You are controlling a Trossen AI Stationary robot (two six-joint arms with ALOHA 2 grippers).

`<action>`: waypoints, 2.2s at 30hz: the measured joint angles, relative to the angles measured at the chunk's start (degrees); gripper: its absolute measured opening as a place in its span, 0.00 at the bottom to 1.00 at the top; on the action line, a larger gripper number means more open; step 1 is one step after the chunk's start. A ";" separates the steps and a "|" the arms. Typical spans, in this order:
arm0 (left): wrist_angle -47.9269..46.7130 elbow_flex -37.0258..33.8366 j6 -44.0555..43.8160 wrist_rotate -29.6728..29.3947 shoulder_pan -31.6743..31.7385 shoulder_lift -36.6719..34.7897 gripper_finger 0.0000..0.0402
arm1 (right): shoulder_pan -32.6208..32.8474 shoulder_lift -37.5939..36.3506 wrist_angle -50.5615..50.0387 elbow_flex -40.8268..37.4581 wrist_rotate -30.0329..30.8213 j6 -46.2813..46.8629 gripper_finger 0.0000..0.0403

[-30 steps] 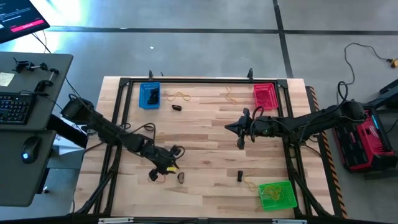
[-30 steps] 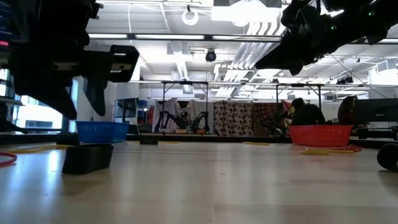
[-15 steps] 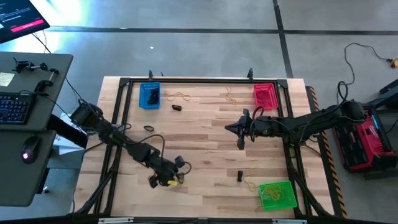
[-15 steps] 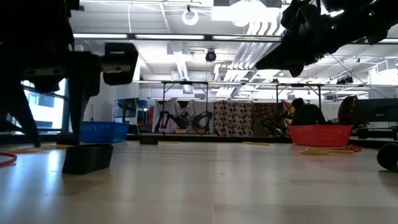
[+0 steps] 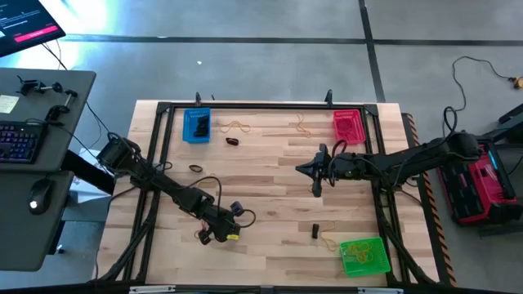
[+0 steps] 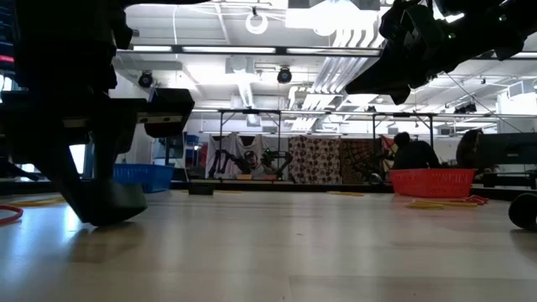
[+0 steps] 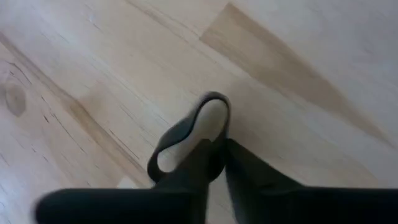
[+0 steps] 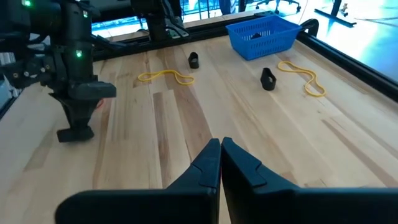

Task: Sort rubber bands into baskets
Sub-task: Put the black rubber band into the blue bin

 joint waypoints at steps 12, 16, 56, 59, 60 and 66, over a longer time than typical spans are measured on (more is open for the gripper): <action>-12.28 0.00 -9.35 -8.27 5.15 -12.61 0.00 | 0.00 0.00 -0.19 0.00 0.02 -0.47 0.00; -18.45 0.00 -14.36 -9.77 10.09 -21.44 0.00 | 0.00 0.00 -0.19 0.00 0.02 -0.59 0.00; -42.26 7.31 -19.93 -3.95 79.54 -17.00 0.00 | 0.00 0.00 1.14 0.00 0.09 -6.06 0.00; -45.02 10.37 -19.51 -4.19 80.34 -13.34 0.00 | 0.00 0.00 1.09 0.00 0.09 -6.43 0.00; -45.81 11.59 -19.26 -4.27 80.63 -12.26 0.00 | 0.00 0.00 0.99 0.00 0.09 -6.71 0.00; -50.04 18.53 -17.15 -4.65 82.26 -5.89 0.00 | 0.00 0.00 0.31 0.00 0.07 -9.32 0.00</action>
